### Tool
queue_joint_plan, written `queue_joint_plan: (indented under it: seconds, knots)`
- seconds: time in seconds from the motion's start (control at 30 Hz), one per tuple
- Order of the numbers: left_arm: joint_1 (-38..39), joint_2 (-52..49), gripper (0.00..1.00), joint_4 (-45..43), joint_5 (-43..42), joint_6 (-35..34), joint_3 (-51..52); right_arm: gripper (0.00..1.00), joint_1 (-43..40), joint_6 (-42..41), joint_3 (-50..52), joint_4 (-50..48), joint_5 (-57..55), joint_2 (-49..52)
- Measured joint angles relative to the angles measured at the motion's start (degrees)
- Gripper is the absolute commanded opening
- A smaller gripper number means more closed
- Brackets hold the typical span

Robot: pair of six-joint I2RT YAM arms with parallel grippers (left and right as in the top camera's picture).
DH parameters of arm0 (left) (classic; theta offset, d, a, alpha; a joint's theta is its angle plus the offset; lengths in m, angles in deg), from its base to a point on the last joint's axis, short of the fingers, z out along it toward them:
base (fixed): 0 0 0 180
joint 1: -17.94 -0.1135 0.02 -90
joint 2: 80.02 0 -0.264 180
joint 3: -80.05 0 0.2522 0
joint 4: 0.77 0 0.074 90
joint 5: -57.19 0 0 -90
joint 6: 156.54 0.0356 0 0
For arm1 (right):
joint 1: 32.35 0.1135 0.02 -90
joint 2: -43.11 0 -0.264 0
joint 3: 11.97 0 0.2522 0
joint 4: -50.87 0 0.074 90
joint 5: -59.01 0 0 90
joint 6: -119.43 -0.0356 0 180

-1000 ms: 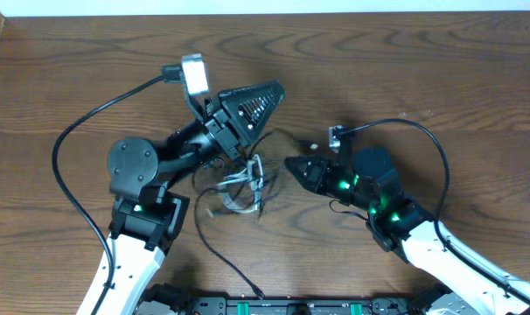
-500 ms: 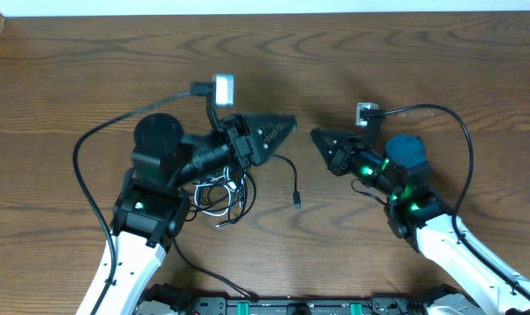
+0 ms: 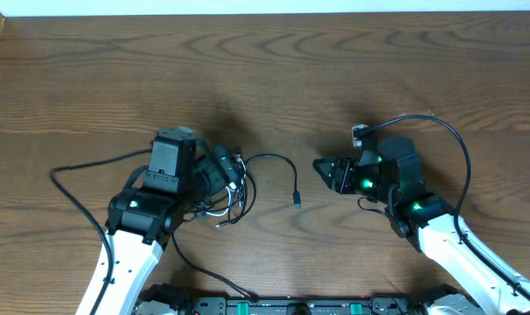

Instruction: Untangle cables

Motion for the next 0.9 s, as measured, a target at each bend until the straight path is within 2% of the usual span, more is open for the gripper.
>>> queue_joint_plan:
  seconds: [0.13,0.33,0.57,0.6,0.63,0.67,0.7,0.83,0.9]
  knots:
    - [0.0,-1.3,0.93,1.8,5.6,-9.9,0.0,0.42,0.0,0.4,0.0,0.3,-1.2,0.0]
    - [0.0,-7.4,0.93,1.2,8.2,-22.1,0.0,0.44,0.0,0.6,0.0,0.3,-1.9,0.0]
    - [0.0,-19.6,0.93,-3.1,4.7,-29.1,0.0,0.44,0.0,0.6,0.0,0.4,-2.1,0.0]
    - [0.0,-21.0,0.9,-4.2,3.9,-29.5,0.0,0.44,0.0,0.6,0.0,0.4,-2.1,0.0]
    - [0.0,-22.7,0.58,-5.4,3.0,-30.0,0.0,0.45,0.0,0.6,0.0,0.4,-2.1,0.0]
    - [0.0,-24.1,0.2,-6.3,2.3,-30.5,0.0,0.45,0.0,0.6,0.0,0.4,-2.1,0.0]
    - [0.0,-25.4,0.08,-6.8,1.9,-30.4,0.0,0.45,0.0,0.6,0.0,0.4,-2.1,0.0]
    - [0.0,-28.7,0.08,-8.7,0.2,-29.3,0.0,0.45,0.0,0.6,0.0,0.7,-2.0,0.0]
    - [0.0,-28.6,0.07,-13.7,-1.8,-25.8,0.3,0.47,0.0,0.6,0.0,1.5,-1.7,0.0]
